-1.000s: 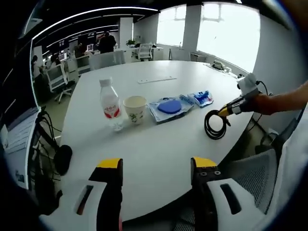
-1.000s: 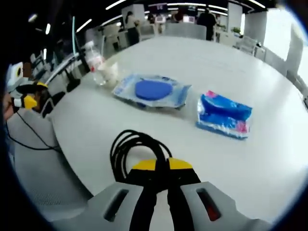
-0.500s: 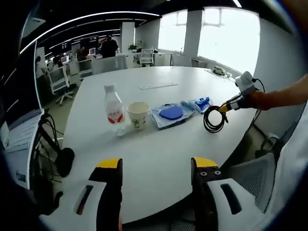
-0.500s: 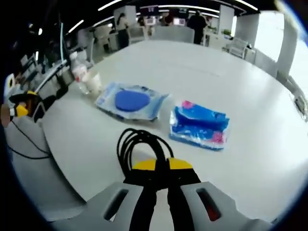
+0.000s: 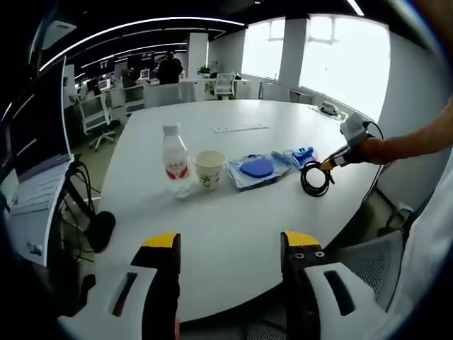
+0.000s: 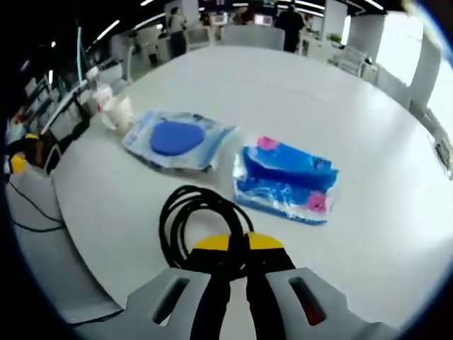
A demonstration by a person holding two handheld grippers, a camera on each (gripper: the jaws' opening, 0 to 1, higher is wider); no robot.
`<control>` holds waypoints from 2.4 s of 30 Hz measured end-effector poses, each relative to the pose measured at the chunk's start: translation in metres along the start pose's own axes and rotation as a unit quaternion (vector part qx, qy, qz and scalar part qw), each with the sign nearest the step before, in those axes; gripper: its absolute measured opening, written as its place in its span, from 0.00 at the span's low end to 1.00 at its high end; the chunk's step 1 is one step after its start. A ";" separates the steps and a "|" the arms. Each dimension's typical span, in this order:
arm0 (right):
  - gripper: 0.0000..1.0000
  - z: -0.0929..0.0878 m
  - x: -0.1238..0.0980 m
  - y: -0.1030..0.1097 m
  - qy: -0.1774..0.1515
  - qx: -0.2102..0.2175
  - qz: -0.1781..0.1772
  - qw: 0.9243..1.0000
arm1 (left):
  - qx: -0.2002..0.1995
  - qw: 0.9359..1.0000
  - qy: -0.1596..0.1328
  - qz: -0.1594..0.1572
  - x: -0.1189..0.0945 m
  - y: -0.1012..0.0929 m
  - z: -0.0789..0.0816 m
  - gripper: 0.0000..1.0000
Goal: Arrange the tabletop items into an orderly group along one side of the table until the central work area is clear of visible clutter.
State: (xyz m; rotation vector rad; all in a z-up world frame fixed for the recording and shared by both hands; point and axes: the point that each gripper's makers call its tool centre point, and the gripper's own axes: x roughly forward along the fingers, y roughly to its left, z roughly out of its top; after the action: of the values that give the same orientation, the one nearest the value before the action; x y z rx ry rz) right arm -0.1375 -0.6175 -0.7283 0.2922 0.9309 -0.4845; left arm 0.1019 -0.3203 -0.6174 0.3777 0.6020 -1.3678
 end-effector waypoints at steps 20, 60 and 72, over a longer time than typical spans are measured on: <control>0.21 -0.008 0.002 0.028 -0.020 -0.045 0.061 0.997 | 0.001 1.000 0.000 -0.007 0.003 0.011 0.009 0.57; 0.80 -0.001 -0.120 0.047 -0.127 0.014 0.091 0.988 | -0.002 0.998 -0.035 -0.047 0.013 0.009 0.025 0.61; 0.88 -0.004 -0.127 0.063 -0.132 0.023 0.099 0.986 | -0.027 0.998 -0.042 -0.049 0.011 0.013 0.022 0.64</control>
State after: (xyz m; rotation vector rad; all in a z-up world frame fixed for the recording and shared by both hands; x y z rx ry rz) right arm -0.1712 -0.5276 -0.6241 0.3495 0.6259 -0.3516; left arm 0.1197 -0.3399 -0.6079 0.2489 0.5931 -1.4505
